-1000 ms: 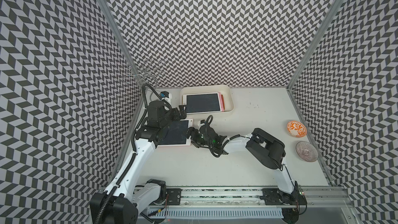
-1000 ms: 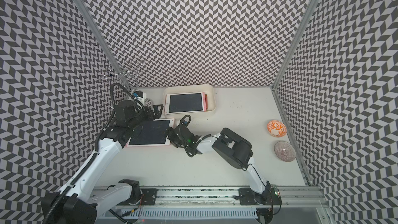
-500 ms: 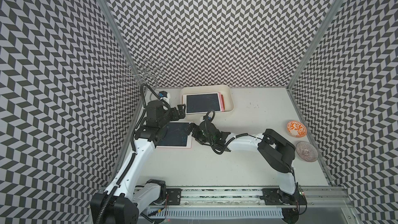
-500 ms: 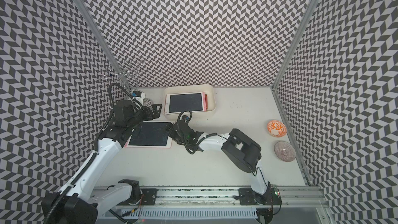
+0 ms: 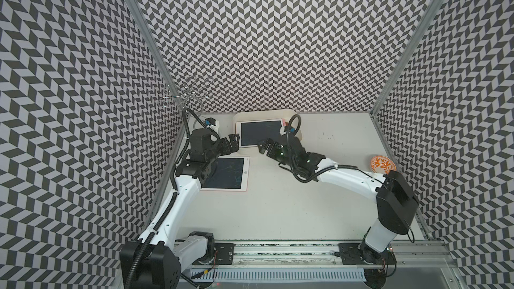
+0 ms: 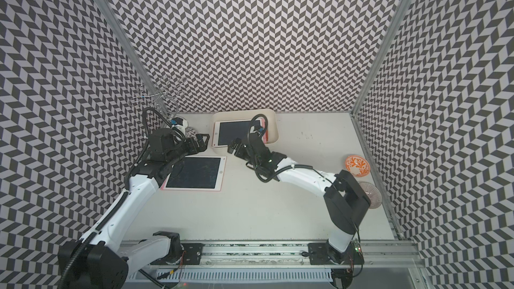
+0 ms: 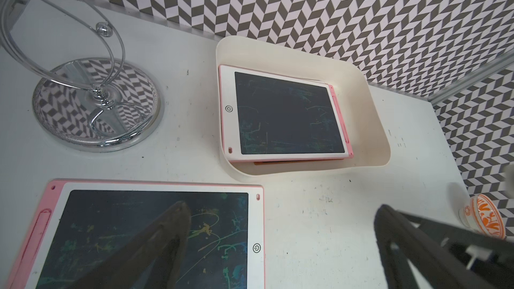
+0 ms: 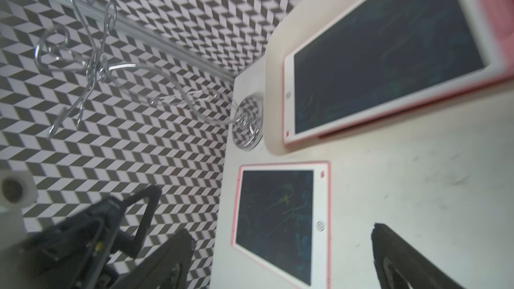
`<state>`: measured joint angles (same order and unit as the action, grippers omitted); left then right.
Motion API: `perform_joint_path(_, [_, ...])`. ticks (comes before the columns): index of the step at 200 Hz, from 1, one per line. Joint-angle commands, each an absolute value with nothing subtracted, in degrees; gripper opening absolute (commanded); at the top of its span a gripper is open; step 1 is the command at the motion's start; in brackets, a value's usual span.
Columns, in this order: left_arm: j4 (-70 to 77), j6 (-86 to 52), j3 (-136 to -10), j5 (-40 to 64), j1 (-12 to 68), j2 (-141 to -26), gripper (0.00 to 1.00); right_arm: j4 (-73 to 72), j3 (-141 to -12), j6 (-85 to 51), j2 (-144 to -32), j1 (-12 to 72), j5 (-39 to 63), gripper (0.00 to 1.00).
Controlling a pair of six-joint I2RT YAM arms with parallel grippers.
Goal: Take out the writing tablet from the storage box
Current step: Place the writing tablet at the center of the board, then pick up the storage box at the center of the board.
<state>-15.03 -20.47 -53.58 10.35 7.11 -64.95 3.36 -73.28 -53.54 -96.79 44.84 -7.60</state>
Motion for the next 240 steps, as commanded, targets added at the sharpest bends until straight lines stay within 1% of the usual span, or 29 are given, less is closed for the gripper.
perform_joint_path(1, [-13.3,-22.2,-56.3,10.9,7.6,-66.7,0.99,10.2,-75.5,-41.5,-93.7,38.1,-9.0,1.00])
perform_joint_path(25, [-10.9,-24.0,-57.7,10.6,7.9,-69.7,0.99,13.9,-79.9,-32.5,-96.0,31.5,-9.4,0.99])
perform_joint_path(41, [-8.8,-24.2,-59.1,10.6,8.7,-72.8,0.99,16.0,-84.3,-26.6,-100.1,28.9,-10.9,0.98])
perform_joint_path(64, [-6.7,-23.0,-63.1,9.8,10.2,-79.2,0.99,18.6,-90.9,-21.8,-107.1,25.7,-12.1,0.95])
perform_joint_path(85, [-8.2,-20.0,-69.0,9.4,11.4,-85.7,0.99,21.1,-97.0,-18.2,-112.8,24.5,-12.7,0.91])
perform_joint_path(99, [-10.0,-18.4,-72.9,8.4,12.1,-89.2,0.99,23.0,-101.5,-16.2,-116.7,24.1,-13.9,0.90])
perform_joint_path(128, [-13.1,-17.6,-78.0,8.2,12.7,-94.5,0.99,26.2,-110.2,-14.6,-124.5,23.2,-12.5,0.86])
perform_joint_path(170, [-11.6,-20.3,-78.7,8.6,13.4,-98.0,0.99,26.5,-116.8,-14.1,-131.4,21.9,-10.3,0.74])
perform_joint_path(199, [-13.1,-20.2,-80.6,9.2,14.0,-101.2,0.99,26.5,-117.9,-14.0,-133.7,21.2,-9.5,0.66])
perform_joint_path(240, [-14.4,-20.9,-81.1,7.9,14.2,-103.9,0.99,25.9,-117.0,-14.0,-134.9,20.7,-8.1,0.50])
